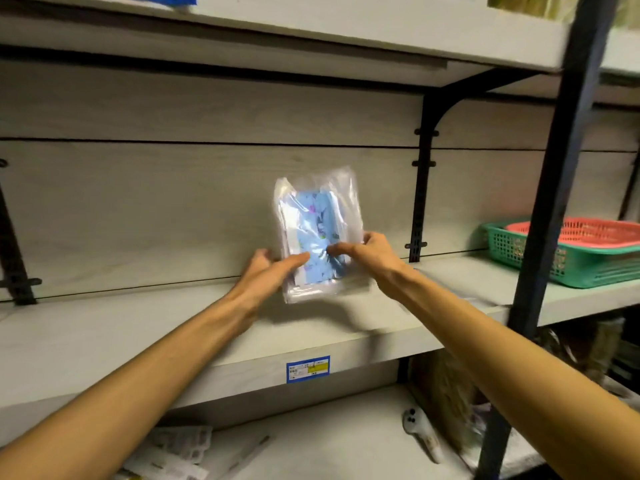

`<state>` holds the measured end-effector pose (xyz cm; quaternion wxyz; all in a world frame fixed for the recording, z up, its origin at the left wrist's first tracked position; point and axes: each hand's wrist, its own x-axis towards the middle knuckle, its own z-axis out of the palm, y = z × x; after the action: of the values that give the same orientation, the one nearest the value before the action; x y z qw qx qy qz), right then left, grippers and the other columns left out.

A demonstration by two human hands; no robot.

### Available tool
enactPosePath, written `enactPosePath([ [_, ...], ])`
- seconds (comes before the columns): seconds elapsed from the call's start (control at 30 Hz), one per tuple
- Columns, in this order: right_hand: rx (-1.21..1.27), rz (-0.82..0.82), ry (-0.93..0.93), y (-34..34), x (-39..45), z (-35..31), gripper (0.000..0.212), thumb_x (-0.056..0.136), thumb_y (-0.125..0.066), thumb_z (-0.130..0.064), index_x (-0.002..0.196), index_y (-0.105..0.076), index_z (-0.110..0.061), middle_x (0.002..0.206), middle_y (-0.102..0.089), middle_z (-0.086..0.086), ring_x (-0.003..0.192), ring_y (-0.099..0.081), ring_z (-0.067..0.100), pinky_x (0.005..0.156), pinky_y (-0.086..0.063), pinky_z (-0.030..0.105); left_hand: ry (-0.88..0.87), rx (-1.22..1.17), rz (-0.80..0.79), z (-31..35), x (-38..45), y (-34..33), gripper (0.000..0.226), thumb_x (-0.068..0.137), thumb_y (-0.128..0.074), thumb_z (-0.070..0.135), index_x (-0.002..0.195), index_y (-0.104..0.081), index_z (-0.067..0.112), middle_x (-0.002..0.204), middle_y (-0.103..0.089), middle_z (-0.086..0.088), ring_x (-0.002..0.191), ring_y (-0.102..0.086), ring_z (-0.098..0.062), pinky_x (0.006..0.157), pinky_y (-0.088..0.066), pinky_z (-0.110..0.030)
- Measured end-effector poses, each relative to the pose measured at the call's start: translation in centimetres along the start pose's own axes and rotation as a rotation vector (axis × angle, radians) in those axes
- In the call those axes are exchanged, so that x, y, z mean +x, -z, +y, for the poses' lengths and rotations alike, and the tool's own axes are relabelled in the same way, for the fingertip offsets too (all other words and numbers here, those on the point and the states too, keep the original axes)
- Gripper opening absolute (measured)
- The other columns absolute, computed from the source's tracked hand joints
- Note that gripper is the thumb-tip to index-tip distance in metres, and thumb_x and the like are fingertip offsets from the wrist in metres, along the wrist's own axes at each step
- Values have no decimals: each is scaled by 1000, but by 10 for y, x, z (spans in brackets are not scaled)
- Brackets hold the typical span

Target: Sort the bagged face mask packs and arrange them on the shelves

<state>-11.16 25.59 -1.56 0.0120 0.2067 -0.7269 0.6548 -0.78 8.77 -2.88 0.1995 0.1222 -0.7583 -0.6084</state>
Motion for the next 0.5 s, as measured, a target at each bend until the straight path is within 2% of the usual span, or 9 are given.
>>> enactPosePath([
  [0.03, -26, 3, -75, 7, 4, 1, 15, 75, -83, -11, 81, -70, -12, 60, -71, -3, 43, -61, 5, 40, -43, 14, 39, 25, -76, 1, 2, -10, 35, 87, -75, 38, 110, -57, 20, 104, -68, 5, 85, -66, -8, 66, -52, -22],
  [0.1, -123, 2, -218, 20, 12, 6, 27, 73, -86, -19, 87, -67, -6, 62, -71, -2, 46, -62, 9, 41, -42, 15, 85, 102, -123, -1, 11, -25, 21, 89, -73, 29, 102, -61, 18, 96, -69, 1, 76, -65, -10, 54, -50, -22],
  [0.17, -214, -58, -364, 33, 18, 13, 48, 71, -89, -25, 105, -65, 0, 87, -74, 8, 60, -66, 17, 50, -49, 22, 147, 166, -117, -3, 18, -38, 23, 88, -74, 23, 105, -64, 12, 92, -65, -3, 73, -62, -13, 51, -52, -23],
  [0.2, -238, -106, -425, 38, 20, 17, 51, 72, -89, -25, 108, -65, 1, 92, -73, 10, 58, -66, 17, 51, -50, 23, 189, 183, -127, -5, 21, -43, 26, 88, -74, 22, 108, -63, 11, 90, -63, -4, 72, -61, -14, 52, -55, -24],
  [0.27, -356, -176, -493, 44, 23, 25, 43, 75, -87, -29, 103, -65, -6, 82, -68, 5, 45, -60, 12, 43, -45, 19, 284, 202, -186, -8, 23, -52, 35, 89, -74, 22, 118, -59, 10, 89, -57, -5, 69, -61, -17, 57, -61, -29],
  [0.3, -442, -192, -508, 46, 25, 29, 41, 76, -86, -34, 101, -65, -10, 79, -62, 2, 47, -55, 11, 42, -41, 20, 320, 222, -211, -10, 24, -57, 40, 89, -74, 22, 122, -56, 9, 91, -56, -6, 68, -62, -18, 59, -62, -31],
  [0.37, -544, -231, -518, 49, 28, 35, 47, 80, -81, -40, 113, -63, -12, 92, -56, 4, 59, -50, 14, 46, -39, 24, 360, 258, -220, -13, 26, -64, 48, 89, -76, 24, 127, -51, 9, 97, -56, -8, 75, -64, -21, 63, -63, -33],
  [0.43, -551, -287, -516, 53, 31, 39, 63, 82, -79, -43, 130, -56, -10, 114, -54, 11, 73, -54, 20, 54, -45, 29, 352, 280, -203, -13, 26, -69, 49, 89, -75, 26, 128, -51, 10, 101, -58, -8, 83, -64, -20, 65, -63, -32],
  [0.5, -547, -344, -499, 60, 32, 36, 75, 80, -80, -45, 139, -48, -10, 132, -50, 15, 98, -60, 28, 71, -55, 36, 330, 287, -198, -13, 29, -71, 51, 87, -77, 32, 127, -54, 9, 105, -60, -8, 86, -62, -18, 65, -62, -30],
])
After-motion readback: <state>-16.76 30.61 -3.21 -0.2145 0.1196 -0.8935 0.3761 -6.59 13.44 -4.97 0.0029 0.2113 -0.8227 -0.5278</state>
